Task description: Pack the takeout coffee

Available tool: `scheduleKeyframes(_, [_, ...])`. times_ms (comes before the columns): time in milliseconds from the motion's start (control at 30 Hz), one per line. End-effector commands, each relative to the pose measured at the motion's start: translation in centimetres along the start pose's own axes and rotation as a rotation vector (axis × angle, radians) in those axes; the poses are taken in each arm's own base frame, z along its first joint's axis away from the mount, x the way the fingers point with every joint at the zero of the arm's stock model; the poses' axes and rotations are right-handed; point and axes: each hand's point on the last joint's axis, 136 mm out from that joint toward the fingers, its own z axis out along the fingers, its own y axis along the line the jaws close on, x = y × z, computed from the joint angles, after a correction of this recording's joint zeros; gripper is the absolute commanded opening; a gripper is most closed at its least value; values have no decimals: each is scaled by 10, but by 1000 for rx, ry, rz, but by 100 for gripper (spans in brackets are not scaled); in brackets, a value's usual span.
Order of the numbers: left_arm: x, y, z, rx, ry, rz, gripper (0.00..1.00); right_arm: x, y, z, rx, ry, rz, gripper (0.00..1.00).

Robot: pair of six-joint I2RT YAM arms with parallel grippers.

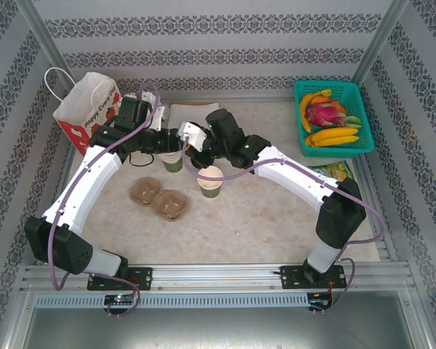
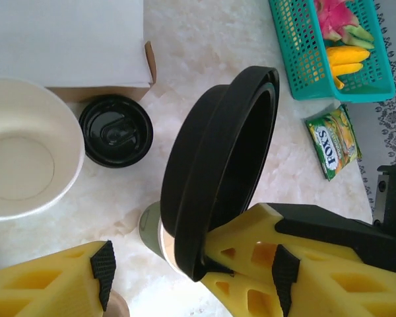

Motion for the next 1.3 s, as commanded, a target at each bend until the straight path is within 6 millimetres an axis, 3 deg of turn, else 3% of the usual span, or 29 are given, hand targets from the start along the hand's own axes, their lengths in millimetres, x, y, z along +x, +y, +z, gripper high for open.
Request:
scheduleKeyframes(0, [-6, -12, 0, 6, -39, 66, 62, -24, 10, -2, 1, -79, -75, 4])
scheduleKeyframes(233, [-16, 2, 0, -65, -118, 41, 44, -29, 14, -5, -15, -106, -35, 4])
scheduleKeyframes(467, [-18, 3, 13, -50, -105, 26, 38, -34, 18, -7, -30, -142, 10, 5])
scheduleKeyframes(667, [-23, 1, 15, -34, -129, 44, 18, -42, 18, -13, -48, -164, 94, 7])
scheduleKeyframes(733, [-24, 1, 14, -33, -149, 68, 13, -47, 15, -22, -49, -187, 153, 13])
scheduleKeyframes(800, [-27, 1, 11, -41, -173, 104, 8, -52, 7, -34, -37, -215, 236, 26])
scheduleKeyframes(867, [-33, 0, 7, -48, -204, 158, 3, -55, -3, -47, -30, -238, 381, 51])
scheduleKeyframes(967, [-45, -2, -1, -78, -268, 254, 0, -59, -22, -63, -3, -265, 700, 70])
scheduleKeyframes(1067, [-63, -2, -8, -130, -367, 364, 0, -66, -39, -74, -26, -318, 1118, 76])
scheduleKeyframes(1167, [-83, -6, -16, -181, -489, 475, 0, -72, -46, -69, -135, -356, 1484, 74])
scheduleKeyframes(1267, [-98, -20, -22, -199, -598, 613, 0, -90, -46, -64, -271, -357, 1705, 77])
